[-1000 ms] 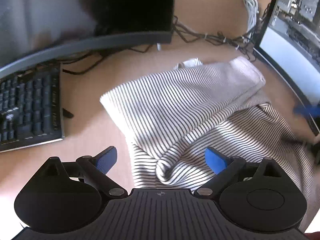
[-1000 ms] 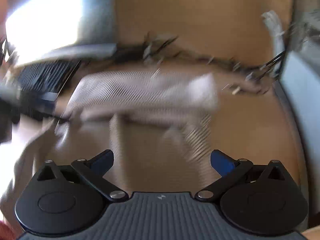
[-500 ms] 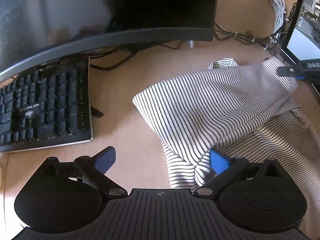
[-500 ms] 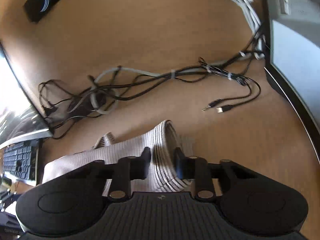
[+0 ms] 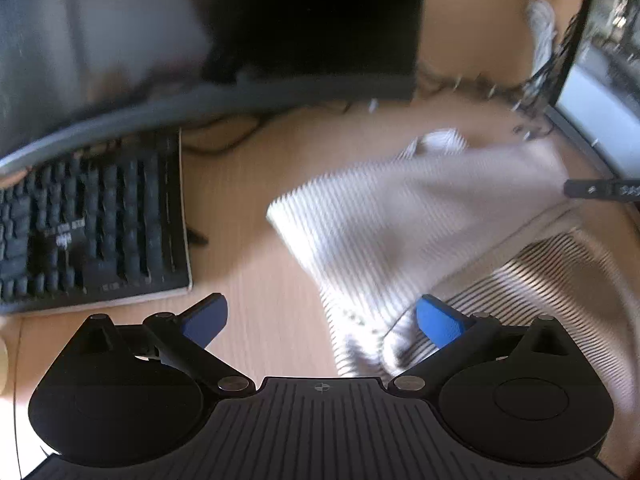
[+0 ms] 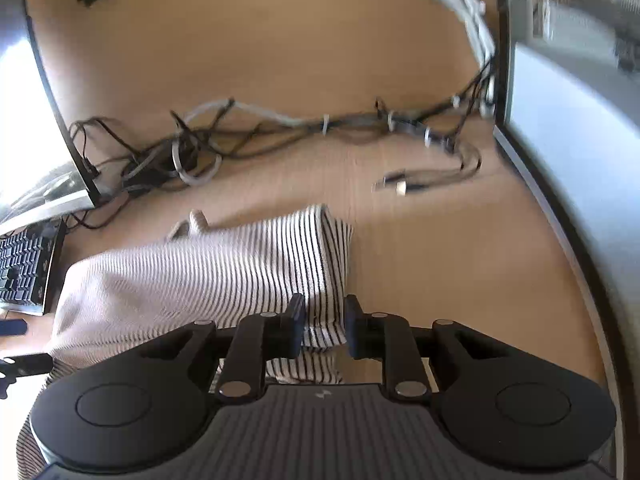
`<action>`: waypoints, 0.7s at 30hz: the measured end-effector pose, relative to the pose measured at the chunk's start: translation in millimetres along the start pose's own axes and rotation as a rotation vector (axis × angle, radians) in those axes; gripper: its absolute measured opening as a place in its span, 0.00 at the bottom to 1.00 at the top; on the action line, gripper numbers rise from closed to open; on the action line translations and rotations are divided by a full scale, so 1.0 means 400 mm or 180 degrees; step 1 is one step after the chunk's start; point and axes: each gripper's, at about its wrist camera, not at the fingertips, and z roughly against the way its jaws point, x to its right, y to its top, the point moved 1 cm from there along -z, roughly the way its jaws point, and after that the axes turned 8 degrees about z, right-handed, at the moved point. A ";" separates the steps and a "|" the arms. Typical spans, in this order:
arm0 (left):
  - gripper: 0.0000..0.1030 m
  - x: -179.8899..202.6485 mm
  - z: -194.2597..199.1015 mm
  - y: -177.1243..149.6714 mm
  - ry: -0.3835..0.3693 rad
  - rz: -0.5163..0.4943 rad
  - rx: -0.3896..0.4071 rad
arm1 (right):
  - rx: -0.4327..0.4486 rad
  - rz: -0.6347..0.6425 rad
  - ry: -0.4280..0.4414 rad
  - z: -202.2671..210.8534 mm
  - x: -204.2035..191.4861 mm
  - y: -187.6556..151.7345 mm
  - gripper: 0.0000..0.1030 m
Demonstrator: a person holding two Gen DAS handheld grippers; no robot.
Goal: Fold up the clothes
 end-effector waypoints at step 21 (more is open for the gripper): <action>1.00 0.057 -0.104 0.003 0.0189 -0.0540 0.0070 | -0.0038 0.1117 -0.0993 0.025 -0.057 -0.123 0.57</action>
